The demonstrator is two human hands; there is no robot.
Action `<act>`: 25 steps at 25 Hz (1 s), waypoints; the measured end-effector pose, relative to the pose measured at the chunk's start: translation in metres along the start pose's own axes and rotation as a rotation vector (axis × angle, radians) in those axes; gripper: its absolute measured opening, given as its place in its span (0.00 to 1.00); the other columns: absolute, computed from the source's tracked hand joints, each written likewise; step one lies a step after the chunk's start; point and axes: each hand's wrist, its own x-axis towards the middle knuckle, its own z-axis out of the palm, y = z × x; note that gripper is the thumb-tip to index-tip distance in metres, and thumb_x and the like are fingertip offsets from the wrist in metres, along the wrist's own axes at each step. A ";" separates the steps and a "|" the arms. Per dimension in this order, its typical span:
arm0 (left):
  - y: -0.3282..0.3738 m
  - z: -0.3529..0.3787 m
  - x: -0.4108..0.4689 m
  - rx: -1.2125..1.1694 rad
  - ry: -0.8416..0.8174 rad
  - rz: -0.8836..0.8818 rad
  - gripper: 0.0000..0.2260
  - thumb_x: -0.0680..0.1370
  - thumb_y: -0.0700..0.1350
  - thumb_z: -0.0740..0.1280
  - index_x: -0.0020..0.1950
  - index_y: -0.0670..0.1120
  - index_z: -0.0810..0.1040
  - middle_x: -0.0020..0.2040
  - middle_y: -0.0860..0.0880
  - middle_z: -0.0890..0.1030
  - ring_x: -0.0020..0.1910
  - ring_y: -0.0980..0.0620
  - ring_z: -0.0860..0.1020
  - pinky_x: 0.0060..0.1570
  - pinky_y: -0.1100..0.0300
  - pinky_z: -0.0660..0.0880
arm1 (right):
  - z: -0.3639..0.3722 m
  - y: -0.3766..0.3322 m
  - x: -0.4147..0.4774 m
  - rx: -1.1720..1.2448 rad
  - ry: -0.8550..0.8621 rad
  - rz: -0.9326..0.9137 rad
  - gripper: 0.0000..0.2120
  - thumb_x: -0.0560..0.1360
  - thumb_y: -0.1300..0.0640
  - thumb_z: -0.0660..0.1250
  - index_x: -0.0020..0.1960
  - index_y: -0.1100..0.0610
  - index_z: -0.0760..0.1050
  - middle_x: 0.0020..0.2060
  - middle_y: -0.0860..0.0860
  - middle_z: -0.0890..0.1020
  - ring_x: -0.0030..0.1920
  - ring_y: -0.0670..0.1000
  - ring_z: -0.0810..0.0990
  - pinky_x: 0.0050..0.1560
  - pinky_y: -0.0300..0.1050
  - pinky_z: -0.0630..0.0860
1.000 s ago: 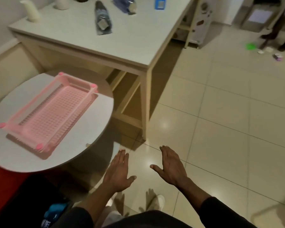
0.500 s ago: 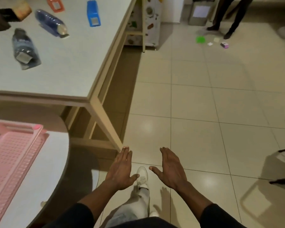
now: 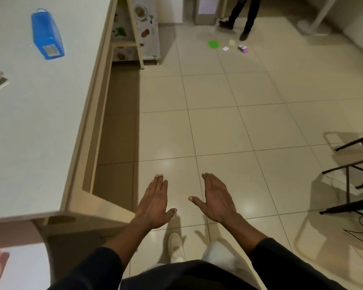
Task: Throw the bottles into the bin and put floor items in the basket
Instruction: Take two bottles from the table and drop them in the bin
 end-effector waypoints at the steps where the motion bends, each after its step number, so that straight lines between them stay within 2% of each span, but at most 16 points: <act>1: -0.004 -0.003 0.009 0.003 0.004 -0.003 0.47 0.81 0.69 0.58 0.86 0.38 0.44 0.86 0.38 0.40 0.86 0.40 0.38 0.85 0.46 0.42 | -0.002 -0.002 0.011 0.008 0.007 0.004 0.47 0.79 0.28 0.54 0.83 0.59 0.50 0.82 0.57 0.57 0.83 0.56 0.52 0.82 0.51 0.51; 5: -0.020 -0.011 0.048 -0.008 -0.003 -0.024 0.47 0.81 0.69 0.57 0.86 0.38 0.44 0.86 0.37 0.39 0.85 0.40 0.37 0.84 0.47 0.40 | -0.006 -0.003 0.059 0.026 0.009 0.000 0.47 0.78 0.27 0.54 0.83 0.58 0.50 0.82 0.57 0.57 0.83 0.56 0.52 0.82 0.50 0.50; 11: -0.044 -0.028 0.120 -0.032 0.028 -0.123 0.48 0.79 0.69 0.59 0.86 0.39 0.45 0.86 0.38 0.40 0.86 0.40 0.39 0.80 0.50 0.36 | -0.019 0.025 0.155 -0.012 -0.001 -0.100 0.49 0.78 0.25 0.50 0.83 0.59 0.49 0.83 0.58 0.55 0.83 0.56 0.51 0.83 0.52 0.49; 17: -0.059 -0.085 0.211 0.015 0.071 -0.282 0.48 0.80 0.70 0.56 0.86 0.37 0.46 0.86 0.37 0.42 0.86 0.39 0.40 0.83 0.47 0.41 | -0.065 0.050 0.283 -0.036 -0.049 -0.282 0.50 0.77 0.23 0.48 0.84 0.59 0.47 0.83 0.57 0.53 0.83 0.56 0.49 0.83 0.53 0.50; 19: -0.063 -0.101 0.236 0.032 0.127 -0.330 0.48 0.79 0.71 0.55 0.86 0.37 0.47 0.86 0.36 0.42 0.86 0.39 0.40 0.84 0.46 0.43 | -0.084 0.051 0.327 -0.045 -0.016 -0.355 0.50 0.77 0.23 0.48 0.83 0.59 0.48 0.83 0.57 0.55 0.83 0.56 0.50 0.83 0.53 0.52; 22: -0.073 -0.125 0.263 0.047 0.145 -0.405 0.48 0.80 0.71 0.55 0.86 0.37 0.46 0.86 0.37 0.41 0.86 0.39 0.39 0.84 0.46 0.42 | -0.110 0.042 0.386 -0.050 0.005 -0.438 0.49 0.77 0.24 0.51 0.83 0.59 0.51 0.82 0.57 0.57 0.83 0.56 0.53 0.82 0.53 0.54; 25: -0.085 -0.152 0.287 0.074 0.192 -0.451 0.48 0.80 0.71 0.57 0.86 0.37 0.47 0.86 0.37 0.40 0.86 0.39 0.39 0.85 0.44 0.47 | -0.130 0.018 0.431 0.011 0.031 -0.474 0.48 0.77 0.25 0.53 0.83 0.59 0.52 0.82 0.56 0.57 0.83 0.55 0.53 0.82 0.52 0.54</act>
